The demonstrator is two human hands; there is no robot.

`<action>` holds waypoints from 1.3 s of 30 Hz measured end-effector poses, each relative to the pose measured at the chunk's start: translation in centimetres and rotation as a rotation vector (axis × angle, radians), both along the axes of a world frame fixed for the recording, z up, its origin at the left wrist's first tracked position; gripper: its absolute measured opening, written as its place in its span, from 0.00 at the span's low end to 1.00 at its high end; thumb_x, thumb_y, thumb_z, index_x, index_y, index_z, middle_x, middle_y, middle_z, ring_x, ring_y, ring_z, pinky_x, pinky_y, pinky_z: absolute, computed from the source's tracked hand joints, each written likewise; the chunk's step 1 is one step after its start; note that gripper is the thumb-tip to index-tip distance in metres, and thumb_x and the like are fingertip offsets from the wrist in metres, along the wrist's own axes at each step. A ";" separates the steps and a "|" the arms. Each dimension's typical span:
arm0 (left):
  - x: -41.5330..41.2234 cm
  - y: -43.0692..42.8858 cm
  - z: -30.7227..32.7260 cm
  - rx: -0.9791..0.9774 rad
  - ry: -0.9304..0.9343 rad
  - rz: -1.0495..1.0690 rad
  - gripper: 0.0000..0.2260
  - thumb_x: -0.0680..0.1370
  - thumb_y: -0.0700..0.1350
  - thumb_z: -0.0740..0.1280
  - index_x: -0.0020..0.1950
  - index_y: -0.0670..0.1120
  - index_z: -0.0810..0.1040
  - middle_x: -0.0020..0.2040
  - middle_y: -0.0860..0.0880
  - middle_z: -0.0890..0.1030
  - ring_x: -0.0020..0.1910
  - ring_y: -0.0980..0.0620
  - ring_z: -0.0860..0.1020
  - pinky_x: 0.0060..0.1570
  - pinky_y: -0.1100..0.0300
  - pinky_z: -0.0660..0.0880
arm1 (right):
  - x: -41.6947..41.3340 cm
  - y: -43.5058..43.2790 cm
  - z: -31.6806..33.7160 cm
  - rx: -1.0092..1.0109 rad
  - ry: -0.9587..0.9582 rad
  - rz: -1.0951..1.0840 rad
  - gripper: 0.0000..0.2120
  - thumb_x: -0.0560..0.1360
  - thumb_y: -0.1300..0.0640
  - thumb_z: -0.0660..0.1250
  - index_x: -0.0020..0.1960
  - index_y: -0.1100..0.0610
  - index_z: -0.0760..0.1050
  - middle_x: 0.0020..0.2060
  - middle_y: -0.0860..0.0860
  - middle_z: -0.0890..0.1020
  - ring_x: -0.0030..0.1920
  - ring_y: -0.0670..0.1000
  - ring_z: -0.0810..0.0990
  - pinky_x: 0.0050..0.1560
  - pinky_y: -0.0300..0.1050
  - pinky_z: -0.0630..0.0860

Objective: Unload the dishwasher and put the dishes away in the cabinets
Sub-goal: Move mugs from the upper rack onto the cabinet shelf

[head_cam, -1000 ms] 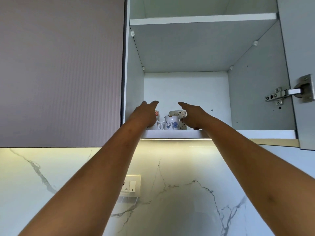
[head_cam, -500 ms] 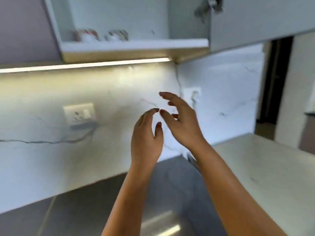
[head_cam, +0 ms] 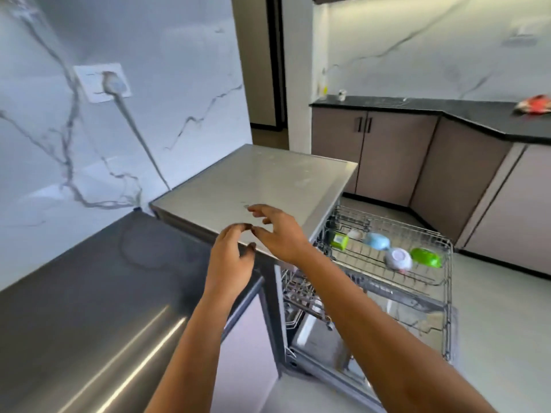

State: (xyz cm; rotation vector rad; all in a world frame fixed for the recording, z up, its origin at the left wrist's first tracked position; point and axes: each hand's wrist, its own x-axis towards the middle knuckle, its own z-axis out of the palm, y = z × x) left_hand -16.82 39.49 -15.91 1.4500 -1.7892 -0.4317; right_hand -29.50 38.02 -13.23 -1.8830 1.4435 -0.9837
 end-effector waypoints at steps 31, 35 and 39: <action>-20.8 -1.4 -22.3 0.792 0.369 0.309 0.18 0.78 0.36 0.61 0.67 0.45 0.71 0.59 0.48 0.77 0.44 0.57 0.75 0.33 0.70 0.68 | -24.0 -5.1 -26.7 0.747 0.347 0.149 0.21 0.76 0.63 0.65 0.68 0.59 0.69 0.64 0.59 0.75 0.61 0.56 0.75 0.61 0.43 0.70; -20.1 -4.6 -25.3 0.826 0.305 0.285 0.20 0.78 0.33 0.59 0.70 0.45 0.69 0.64 0.45 0.75 0.40 0.62 0.74 0.28 0.74 0.71 | -22.2 -9.6 -30.9 0.737 0.405 0.115 0.26 0.76 0.63 0.65 0.73 0.57 0.64 0.67 0.59 0.71 0.64 0.57 0.74 0.62 0.44 0.70; -19.3 -7.0 -26.9 0.835 0.200 0.263 0.22 0.78 0.34 0.58 0.72 0.46 0.67 0.68 0.46 0.72 0.36 0.66 0.70 0.26 0.79 0.69 | -20.9 -13.5 -34.5 0.684 0.514 0.091 0.36 0.73 0.61 0.67 0.76 0.51 0.55 0.72 0.57 0.64 0.68 0.59 0.69 0.66 0.49 0.71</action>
